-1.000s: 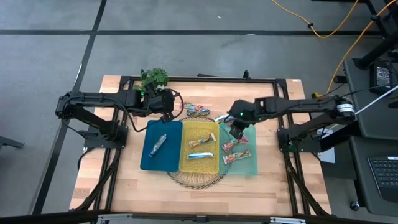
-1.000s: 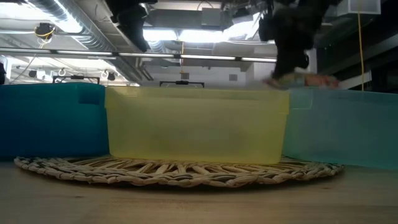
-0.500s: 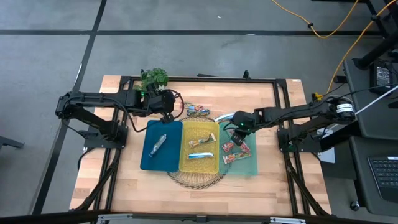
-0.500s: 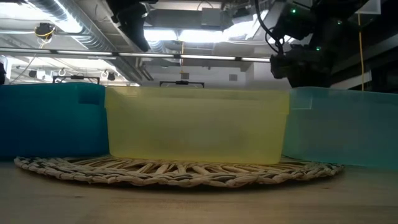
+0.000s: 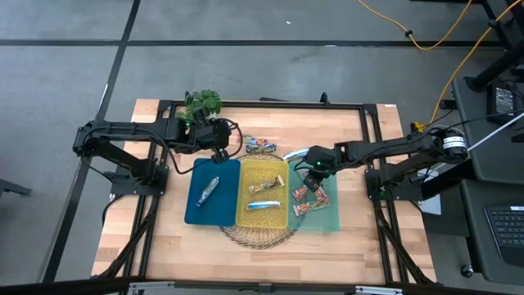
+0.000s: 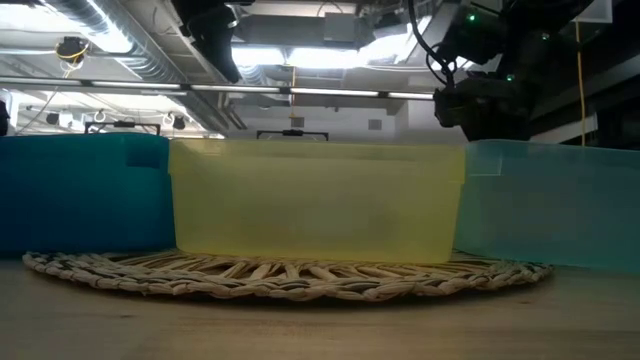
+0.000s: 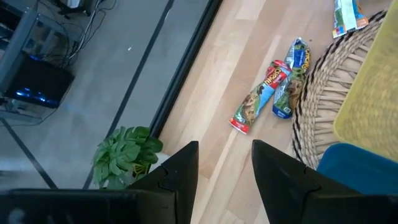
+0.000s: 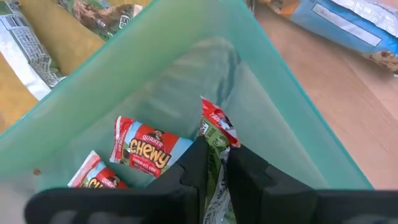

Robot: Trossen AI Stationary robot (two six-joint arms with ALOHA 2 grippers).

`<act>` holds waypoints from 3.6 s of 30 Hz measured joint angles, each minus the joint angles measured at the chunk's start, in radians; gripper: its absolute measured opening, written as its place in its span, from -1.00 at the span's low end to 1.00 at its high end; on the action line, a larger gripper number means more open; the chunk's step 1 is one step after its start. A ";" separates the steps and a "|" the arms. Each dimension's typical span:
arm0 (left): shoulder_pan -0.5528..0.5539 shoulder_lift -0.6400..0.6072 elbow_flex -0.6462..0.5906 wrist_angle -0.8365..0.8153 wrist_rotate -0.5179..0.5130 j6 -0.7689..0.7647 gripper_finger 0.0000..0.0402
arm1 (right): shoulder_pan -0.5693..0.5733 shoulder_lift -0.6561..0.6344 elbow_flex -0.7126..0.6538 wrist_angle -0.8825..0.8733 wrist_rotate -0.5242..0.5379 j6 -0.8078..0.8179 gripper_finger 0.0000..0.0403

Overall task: Pick and place Granola Bars by type
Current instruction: Put the red granola bar into the green bin

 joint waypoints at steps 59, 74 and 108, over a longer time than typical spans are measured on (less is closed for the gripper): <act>0.425 0.547 0.000 0.400 0.612 0.495 0.50 | -0.248 -0.011 0.425 -0.121 0.150 -0.532 0.32; 0.436 0.648 0.000 0.447 0.565 0.481 0.48 | -0.248 -0.011 0.425 -0.121 0.150 -0.558 0.32; 0.431 0.462 0.001 0.346 0.550 0.276 -0.78 | -0.270 -0.010 0.420 -0.266 0.161 -0.501 0.32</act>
